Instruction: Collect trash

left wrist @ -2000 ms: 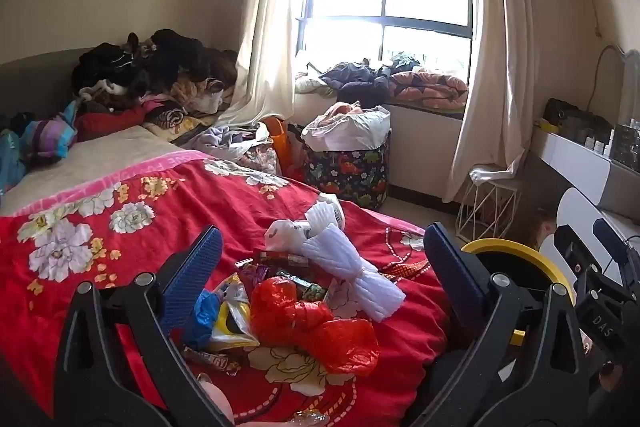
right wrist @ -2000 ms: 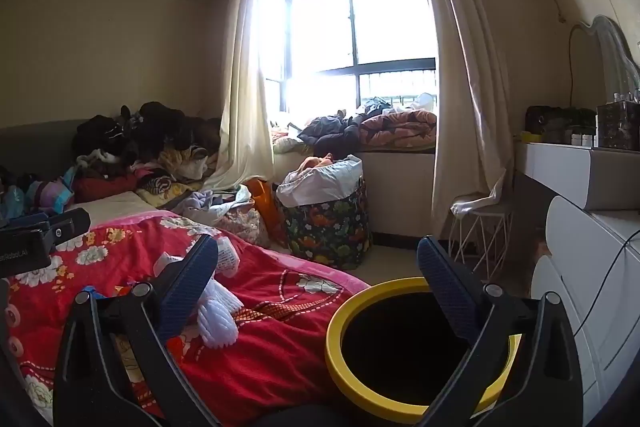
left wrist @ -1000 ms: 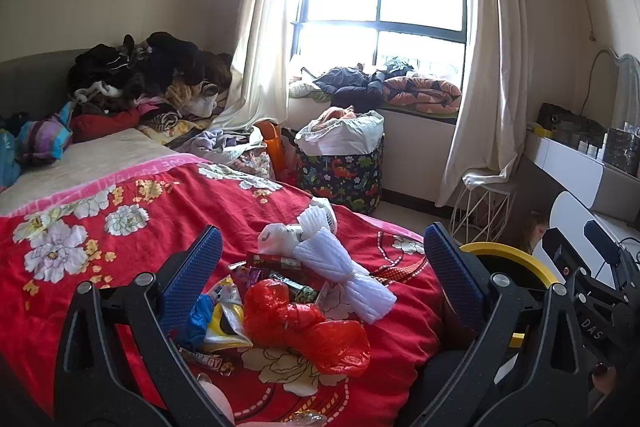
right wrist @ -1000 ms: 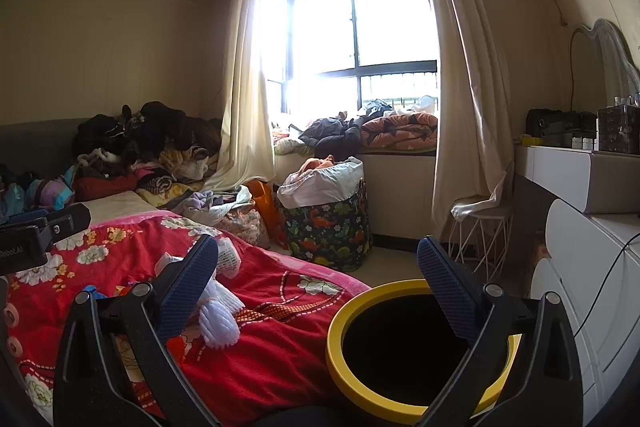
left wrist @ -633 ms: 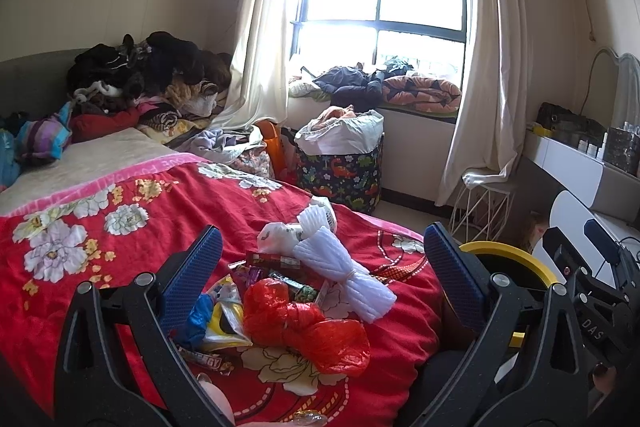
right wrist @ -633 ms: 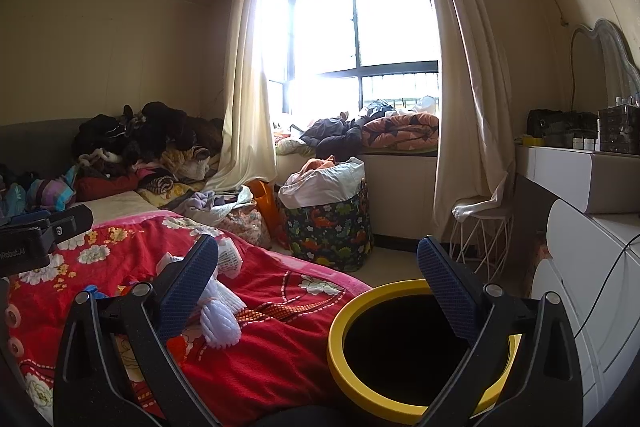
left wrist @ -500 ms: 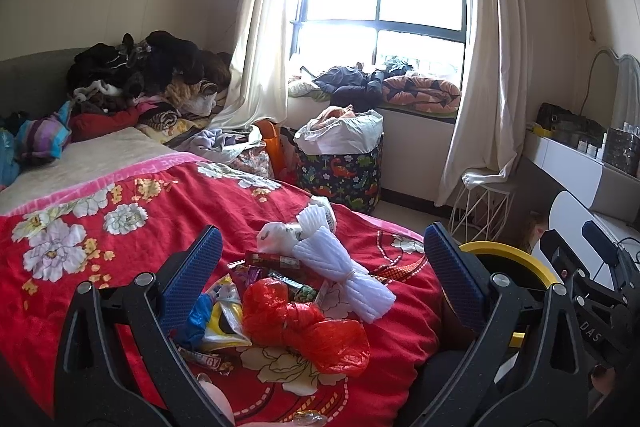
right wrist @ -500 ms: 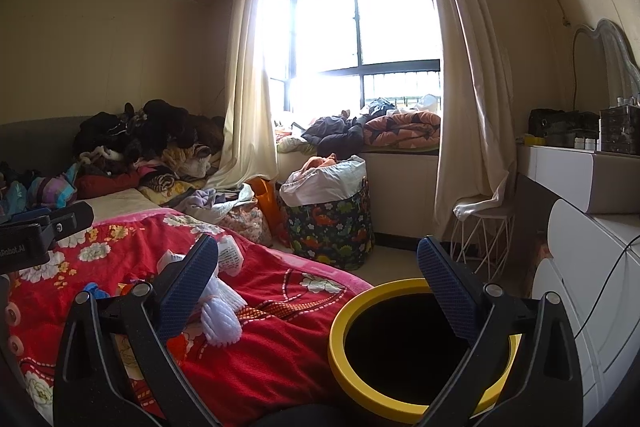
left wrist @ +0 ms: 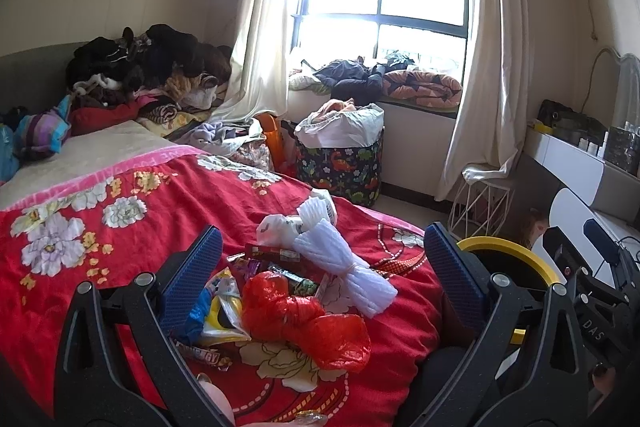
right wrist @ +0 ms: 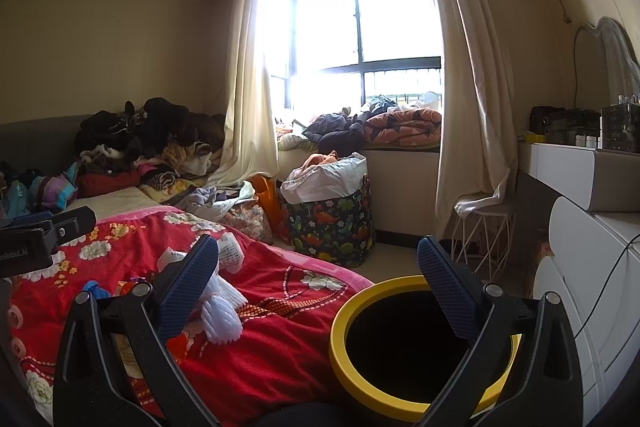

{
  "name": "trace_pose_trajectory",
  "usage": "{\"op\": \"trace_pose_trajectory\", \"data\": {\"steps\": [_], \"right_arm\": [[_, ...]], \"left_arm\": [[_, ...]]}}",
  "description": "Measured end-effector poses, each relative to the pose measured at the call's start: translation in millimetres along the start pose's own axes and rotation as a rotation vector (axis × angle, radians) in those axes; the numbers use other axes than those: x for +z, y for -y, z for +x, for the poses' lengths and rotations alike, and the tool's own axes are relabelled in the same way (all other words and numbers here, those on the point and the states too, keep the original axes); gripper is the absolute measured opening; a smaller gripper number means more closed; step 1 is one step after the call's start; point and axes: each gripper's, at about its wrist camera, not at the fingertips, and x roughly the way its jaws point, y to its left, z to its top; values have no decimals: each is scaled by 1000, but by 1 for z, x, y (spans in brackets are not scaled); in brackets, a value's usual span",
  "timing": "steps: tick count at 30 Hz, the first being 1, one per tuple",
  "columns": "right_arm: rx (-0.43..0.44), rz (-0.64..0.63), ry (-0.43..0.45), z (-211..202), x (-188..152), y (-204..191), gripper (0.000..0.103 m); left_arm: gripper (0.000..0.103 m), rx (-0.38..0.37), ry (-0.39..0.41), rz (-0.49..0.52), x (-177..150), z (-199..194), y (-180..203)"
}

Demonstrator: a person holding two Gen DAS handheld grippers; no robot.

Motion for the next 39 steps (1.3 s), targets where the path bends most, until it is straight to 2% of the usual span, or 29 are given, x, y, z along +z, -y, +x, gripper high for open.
{"op": "trace_pose_trajectory", "data": {"steps": [9,18,32,39], "right_arm": [[13,-6,-9,0,-4,-2,97],[58,-30,-41,8,-5,-9,97],[213,-88,-118,43,1,-49,97],[291,-100,-182,70,1,-69,97]], "left_arm": [[93,1,-31,-23,-1,5,-10],[93,41,-43,-74,2,9,-30],[93,127,-50,-156,6,12,-73],[93,141,-92,-188,5,22,-97]]}}
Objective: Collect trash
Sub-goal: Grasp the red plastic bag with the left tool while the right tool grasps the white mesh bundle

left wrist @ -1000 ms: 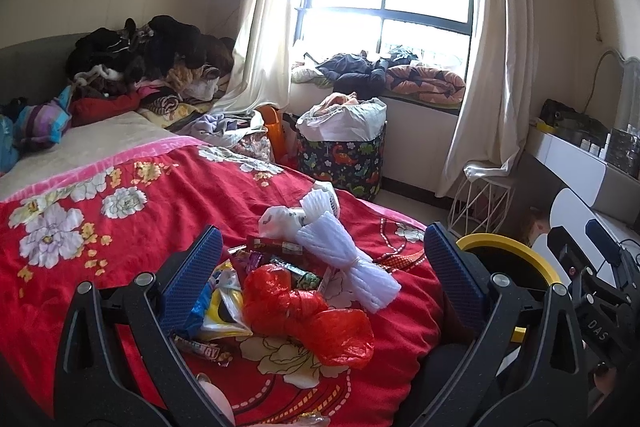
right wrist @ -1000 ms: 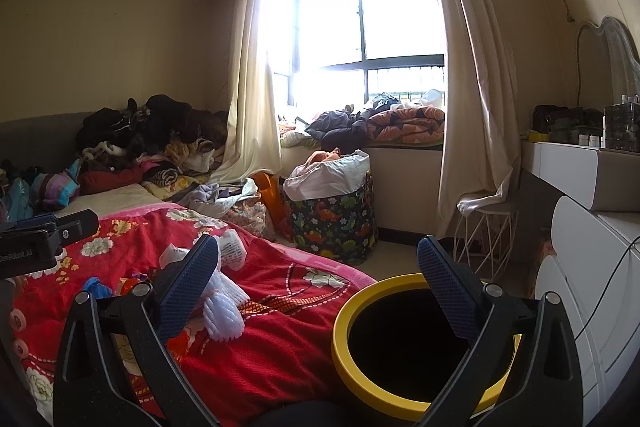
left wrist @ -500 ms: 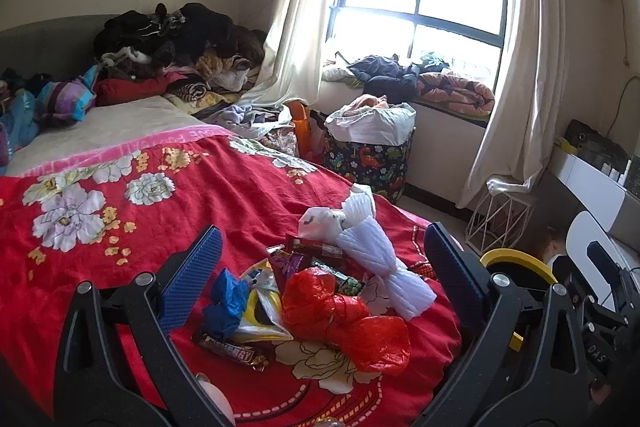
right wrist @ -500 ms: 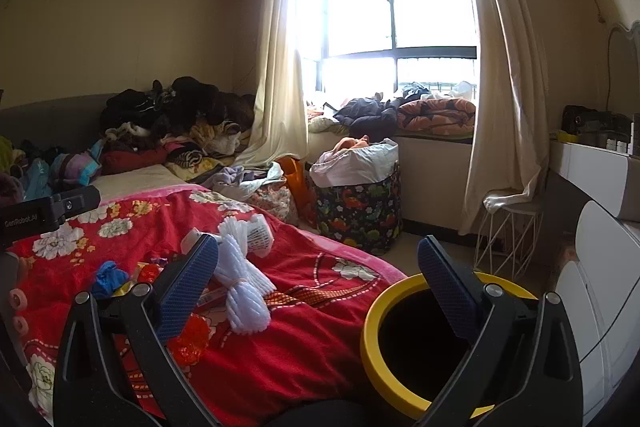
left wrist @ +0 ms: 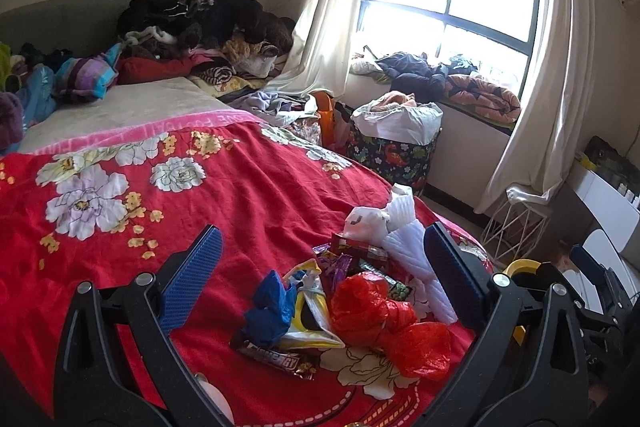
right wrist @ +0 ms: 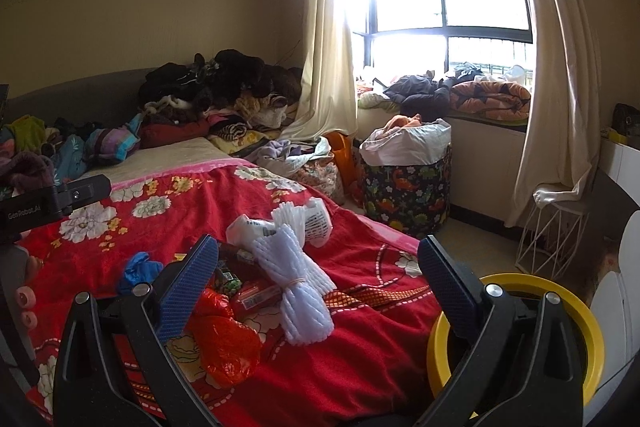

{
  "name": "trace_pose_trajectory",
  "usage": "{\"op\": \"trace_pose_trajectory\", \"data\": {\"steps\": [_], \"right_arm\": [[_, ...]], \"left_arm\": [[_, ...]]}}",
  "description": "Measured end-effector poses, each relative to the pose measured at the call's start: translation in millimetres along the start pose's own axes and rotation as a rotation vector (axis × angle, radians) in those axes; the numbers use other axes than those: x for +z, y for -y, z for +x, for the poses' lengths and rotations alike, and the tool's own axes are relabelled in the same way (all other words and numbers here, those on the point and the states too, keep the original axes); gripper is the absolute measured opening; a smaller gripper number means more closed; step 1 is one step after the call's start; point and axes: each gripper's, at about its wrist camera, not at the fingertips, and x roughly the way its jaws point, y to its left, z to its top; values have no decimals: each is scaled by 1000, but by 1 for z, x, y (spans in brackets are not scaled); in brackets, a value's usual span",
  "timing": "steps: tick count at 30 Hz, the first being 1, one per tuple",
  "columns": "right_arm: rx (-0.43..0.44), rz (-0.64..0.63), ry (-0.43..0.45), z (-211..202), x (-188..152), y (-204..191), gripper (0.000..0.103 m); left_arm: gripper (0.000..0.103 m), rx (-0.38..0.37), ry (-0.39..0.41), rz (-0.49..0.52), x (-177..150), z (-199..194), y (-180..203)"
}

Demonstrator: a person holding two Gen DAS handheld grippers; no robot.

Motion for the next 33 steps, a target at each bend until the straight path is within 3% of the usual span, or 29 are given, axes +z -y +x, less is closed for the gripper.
{"op": "trace_pose_trajectory", "data": {"steps": [6,15,25,31,33], "right_arm": [[38,30,-77,28,-2,4,97],[22,70,-240,68,-19,32,97],[125,89,-373,101,-35,38,96],[192,92,-447,119,-44,31,67],[216,97,-473,124,-47,29,52]], "left_arm": [[93,-48,-70,-1,-1,17,-4],[93,-122,-156,108,-5,44,26],[84,-154,-318,189,-26,83,40],[77,-167,-396,202,-37,99,41],[76,-162,-415,198,-39,102,41]]}}
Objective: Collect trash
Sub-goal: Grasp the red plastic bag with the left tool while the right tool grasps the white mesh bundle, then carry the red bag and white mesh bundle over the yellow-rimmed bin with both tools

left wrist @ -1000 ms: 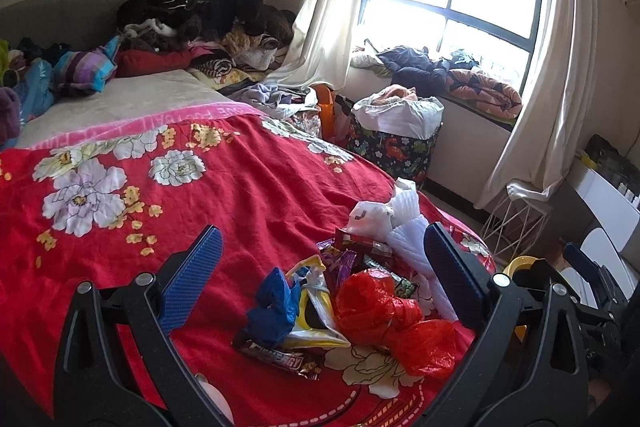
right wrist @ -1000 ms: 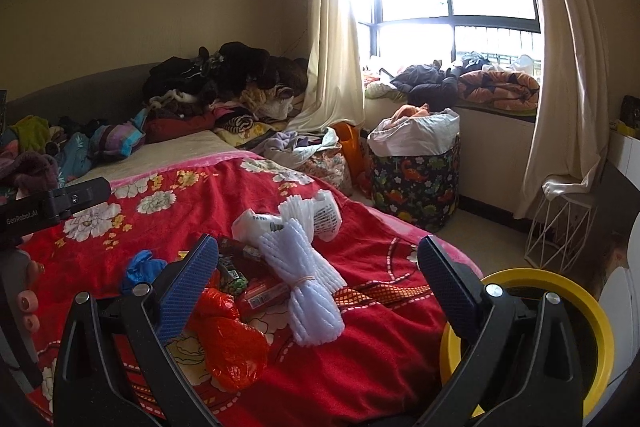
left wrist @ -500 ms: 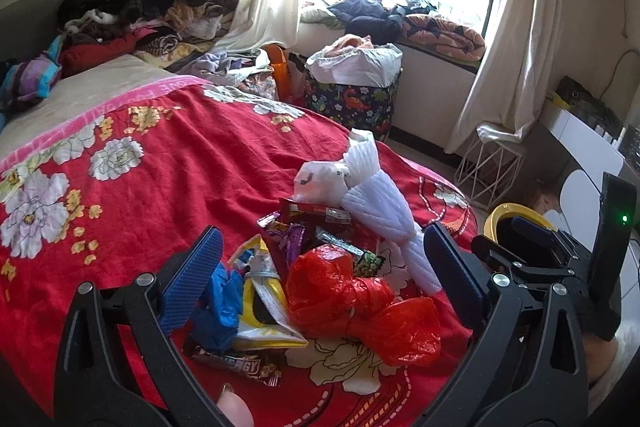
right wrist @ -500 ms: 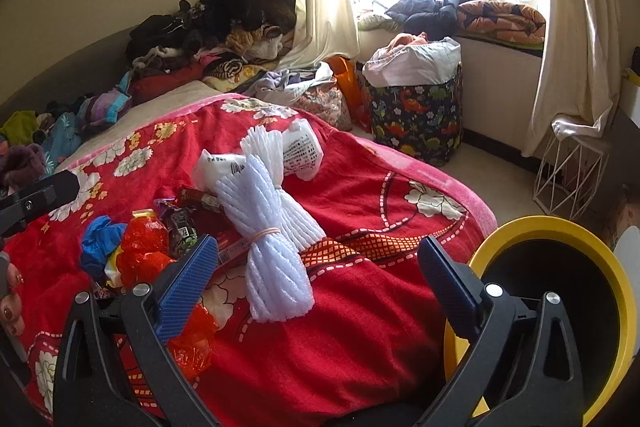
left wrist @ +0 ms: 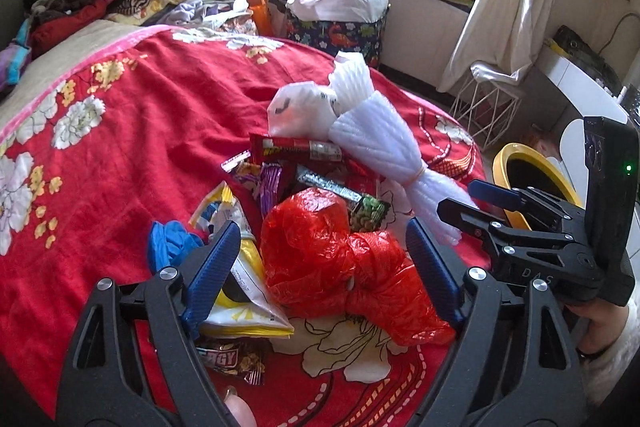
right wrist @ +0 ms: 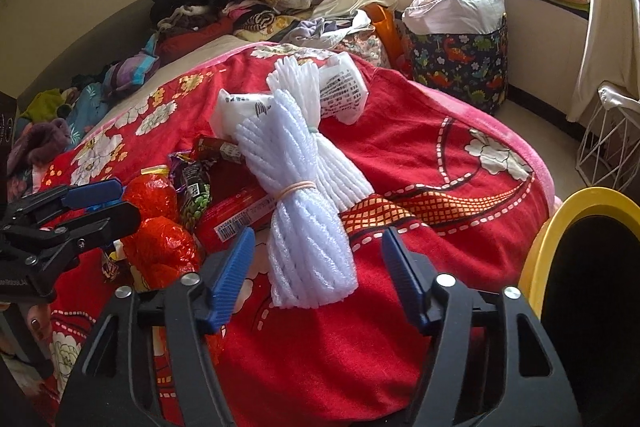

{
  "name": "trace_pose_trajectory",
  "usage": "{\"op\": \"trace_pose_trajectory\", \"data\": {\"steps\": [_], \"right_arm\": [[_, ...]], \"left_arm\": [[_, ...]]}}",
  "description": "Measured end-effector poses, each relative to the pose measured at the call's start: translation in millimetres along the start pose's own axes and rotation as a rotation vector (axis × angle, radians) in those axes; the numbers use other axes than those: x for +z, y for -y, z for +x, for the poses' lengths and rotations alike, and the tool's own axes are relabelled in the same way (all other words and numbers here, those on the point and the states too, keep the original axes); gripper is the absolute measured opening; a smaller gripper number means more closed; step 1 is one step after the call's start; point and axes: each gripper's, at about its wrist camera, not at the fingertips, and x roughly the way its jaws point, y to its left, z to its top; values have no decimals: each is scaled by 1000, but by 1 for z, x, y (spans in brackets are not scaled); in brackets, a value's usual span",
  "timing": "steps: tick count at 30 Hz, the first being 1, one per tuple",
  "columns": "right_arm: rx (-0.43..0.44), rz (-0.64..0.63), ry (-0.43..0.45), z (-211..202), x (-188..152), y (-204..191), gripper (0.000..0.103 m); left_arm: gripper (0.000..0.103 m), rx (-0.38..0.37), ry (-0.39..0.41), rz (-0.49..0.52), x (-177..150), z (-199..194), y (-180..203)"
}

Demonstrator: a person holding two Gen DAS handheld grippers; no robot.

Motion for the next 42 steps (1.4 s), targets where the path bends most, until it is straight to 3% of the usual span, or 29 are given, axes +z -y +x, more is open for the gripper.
{"op": "trace_pose_trajectory", "data": {"steps": [4,9,17,23,42], "right_arm": [[33,-12,-31,6,-3,-4,21],[57,13,4,-3,-8,-2,15],[62,25,61,-24,-9,-1,15],[61,43,90,-39,-8,3,15],[-12,119,213,-95,-8,33,15]], "left_arm": [[68,-7,-28,-11,-3,7,1],[41,-11,-42,-15,-7,11,5],[14,-14,-1,-15,-7,2,10],[5,-33,55,-15,-1,-18,13],[3,-93,175,72,34,-49,55]]}}
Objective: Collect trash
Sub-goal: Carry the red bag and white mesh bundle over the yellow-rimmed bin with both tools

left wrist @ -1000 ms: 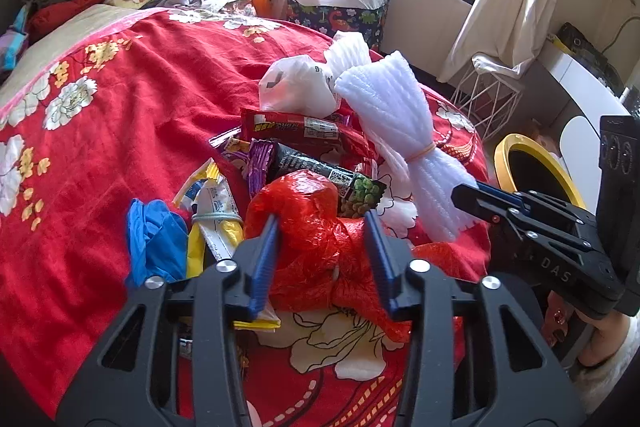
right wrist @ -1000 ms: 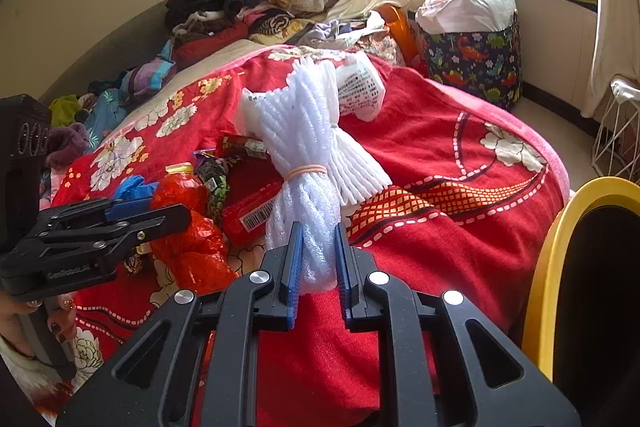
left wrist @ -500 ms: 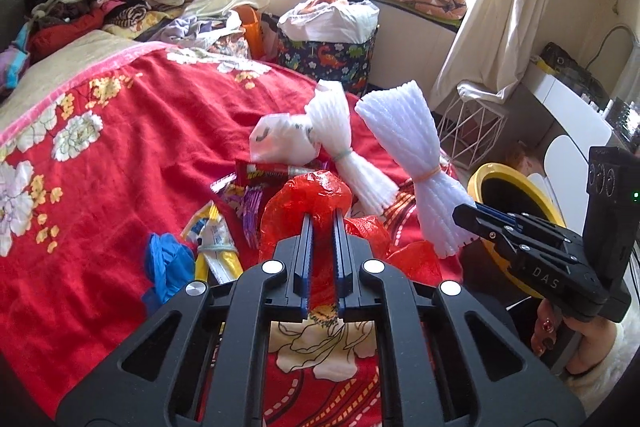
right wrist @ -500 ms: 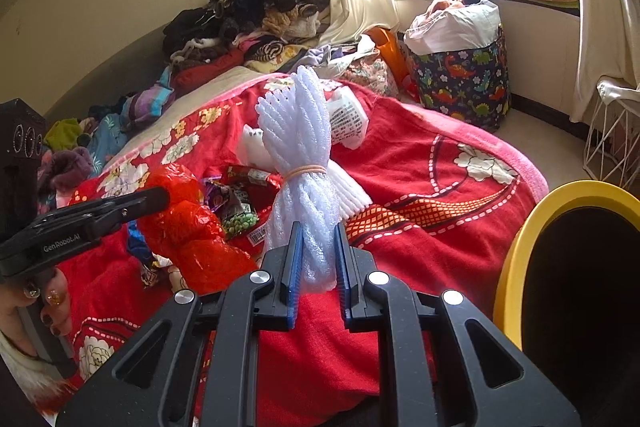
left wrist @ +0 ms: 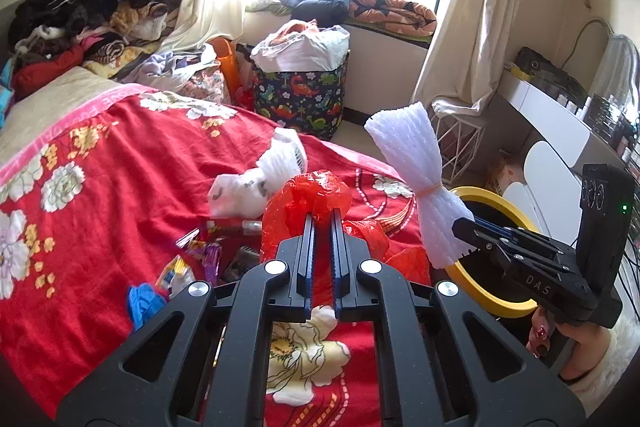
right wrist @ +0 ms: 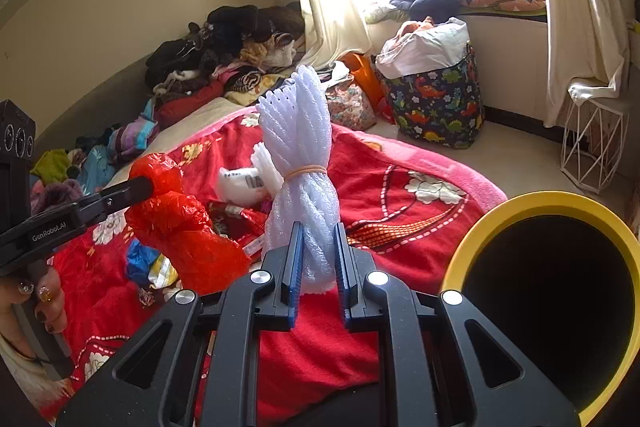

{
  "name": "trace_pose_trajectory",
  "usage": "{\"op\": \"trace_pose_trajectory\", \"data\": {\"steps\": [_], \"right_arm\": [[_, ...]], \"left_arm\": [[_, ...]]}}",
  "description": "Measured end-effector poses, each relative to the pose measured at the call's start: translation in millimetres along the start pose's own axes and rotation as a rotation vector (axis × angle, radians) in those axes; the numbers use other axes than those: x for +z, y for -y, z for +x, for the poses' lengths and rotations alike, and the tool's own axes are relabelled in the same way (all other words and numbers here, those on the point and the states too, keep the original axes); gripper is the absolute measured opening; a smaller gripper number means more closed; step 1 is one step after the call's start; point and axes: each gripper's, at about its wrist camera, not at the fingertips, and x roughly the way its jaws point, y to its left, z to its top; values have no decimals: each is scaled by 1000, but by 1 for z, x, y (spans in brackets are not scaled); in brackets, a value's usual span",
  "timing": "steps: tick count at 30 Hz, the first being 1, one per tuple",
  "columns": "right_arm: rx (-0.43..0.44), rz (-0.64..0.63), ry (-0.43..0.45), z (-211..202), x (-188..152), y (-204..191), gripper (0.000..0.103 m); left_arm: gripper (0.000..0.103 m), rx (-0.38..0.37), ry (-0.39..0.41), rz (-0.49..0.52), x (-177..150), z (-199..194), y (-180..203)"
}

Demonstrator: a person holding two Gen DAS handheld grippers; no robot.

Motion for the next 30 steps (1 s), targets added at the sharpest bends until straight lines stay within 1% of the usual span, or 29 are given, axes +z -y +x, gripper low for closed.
{"op": "trace_pose_trajectory", "data": {"steps": [14,30], "right_arm": [[-50,64,53,-33,2,30,15],[-122,137,84,-59,-7,60,15]], "left_arm": [[3,-48,29,60,16,3,33],[3,-94,25,104,19,14,65]]}}
